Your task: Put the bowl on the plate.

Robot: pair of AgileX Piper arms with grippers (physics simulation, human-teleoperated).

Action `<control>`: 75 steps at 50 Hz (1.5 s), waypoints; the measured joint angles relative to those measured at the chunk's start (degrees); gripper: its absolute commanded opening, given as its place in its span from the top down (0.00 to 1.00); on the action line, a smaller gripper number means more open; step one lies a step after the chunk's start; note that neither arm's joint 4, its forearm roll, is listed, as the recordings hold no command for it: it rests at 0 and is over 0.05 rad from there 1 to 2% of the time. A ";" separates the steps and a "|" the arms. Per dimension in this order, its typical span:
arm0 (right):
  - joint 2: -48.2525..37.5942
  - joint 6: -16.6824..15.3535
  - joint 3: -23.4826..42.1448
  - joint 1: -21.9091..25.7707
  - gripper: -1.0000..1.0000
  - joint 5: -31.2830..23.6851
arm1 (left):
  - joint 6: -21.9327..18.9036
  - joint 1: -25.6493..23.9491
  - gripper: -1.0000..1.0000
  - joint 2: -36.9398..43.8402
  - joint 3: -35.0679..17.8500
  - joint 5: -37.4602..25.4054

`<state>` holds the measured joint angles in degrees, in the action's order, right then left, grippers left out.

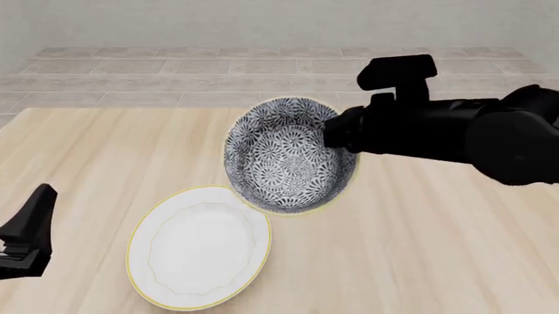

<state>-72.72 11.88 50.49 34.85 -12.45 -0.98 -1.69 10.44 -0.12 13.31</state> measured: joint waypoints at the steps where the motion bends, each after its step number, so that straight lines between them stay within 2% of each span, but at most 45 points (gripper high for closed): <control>1: -0.28 0.16 0.33 0.28 1.00 -0.11 | -0.01 -0.01 0.00 -0.07 0.00 -0.08; 36: -9.97 10.71 7.75 9.63 1.00 -0.41 | 0.14 0.12 0.00 -4.36 -0.42 -4.59; 75: -16.62 18.14 9.59 11.98 1.00 3.39 | 0.25 0.53 0.00 -8.14 -1.04 -8.38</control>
<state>-89.34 30.03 60.09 46.83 -9.07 -0.73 -1.16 2.29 -1.16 4.93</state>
